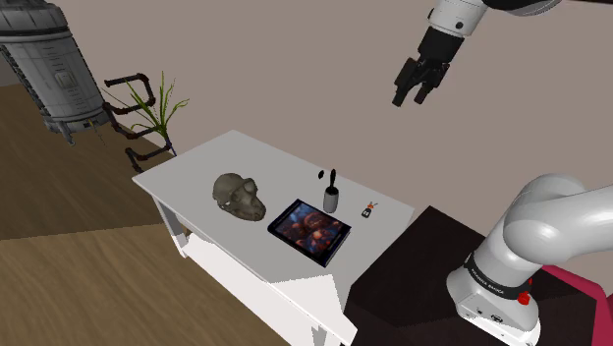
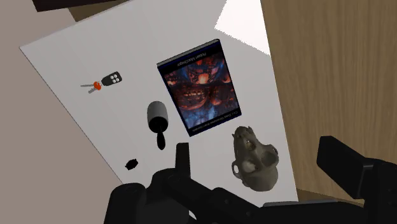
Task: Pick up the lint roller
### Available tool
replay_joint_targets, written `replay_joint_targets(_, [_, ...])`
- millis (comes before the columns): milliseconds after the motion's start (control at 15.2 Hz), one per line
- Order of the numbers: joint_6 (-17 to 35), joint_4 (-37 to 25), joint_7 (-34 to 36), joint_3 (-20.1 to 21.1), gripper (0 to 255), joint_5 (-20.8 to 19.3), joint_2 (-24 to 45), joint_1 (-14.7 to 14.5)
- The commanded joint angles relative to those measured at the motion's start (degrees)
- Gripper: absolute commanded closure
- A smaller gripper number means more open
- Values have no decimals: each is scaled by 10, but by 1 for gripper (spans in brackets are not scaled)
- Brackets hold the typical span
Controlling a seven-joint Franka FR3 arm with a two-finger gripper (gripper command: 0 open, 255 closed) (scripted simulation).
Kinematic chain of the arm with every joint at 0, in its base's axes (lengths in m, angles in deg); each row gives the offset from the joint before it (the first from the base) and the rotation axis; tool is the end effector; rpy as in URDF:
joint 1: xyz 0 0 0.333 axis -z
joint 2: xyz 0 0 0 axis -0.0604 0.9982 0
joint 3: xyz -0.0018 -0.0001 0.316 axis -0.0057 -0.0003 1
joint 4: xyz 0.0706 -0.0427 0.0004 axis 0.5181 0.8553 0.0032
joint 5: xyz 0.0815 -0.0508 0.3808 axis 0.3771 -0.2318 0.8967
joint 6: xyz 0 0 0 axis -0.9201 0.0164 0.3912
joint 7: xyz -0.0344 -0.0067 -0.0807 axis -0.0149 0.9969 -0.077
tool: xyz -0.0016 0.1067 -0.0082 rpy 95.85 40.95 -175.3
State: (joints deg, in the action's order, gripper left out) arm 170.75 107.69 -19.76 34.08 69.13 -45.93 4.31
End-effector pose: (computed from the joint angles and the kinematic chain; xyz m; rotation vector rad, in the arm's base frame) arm 0.3158 0.0017 0.6186 -2.9925 0.2017 -0.2697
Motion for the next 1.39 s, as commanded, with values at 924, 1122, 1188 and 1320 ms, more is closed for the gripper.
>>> replay_joint_targets(924, [353, 203, -113, -60, 0, 18, 100, -9])
replay_joint_targets(1122, [437, 220, -149, -81, 0, 37, 157, -23])
replay_joint_targets(1188, [465, 223, -163, -90, 0, 46, 178, -30])
replay_joint_targets(1320, [520, 225, -197, -111, 0, 71, 224, -49])
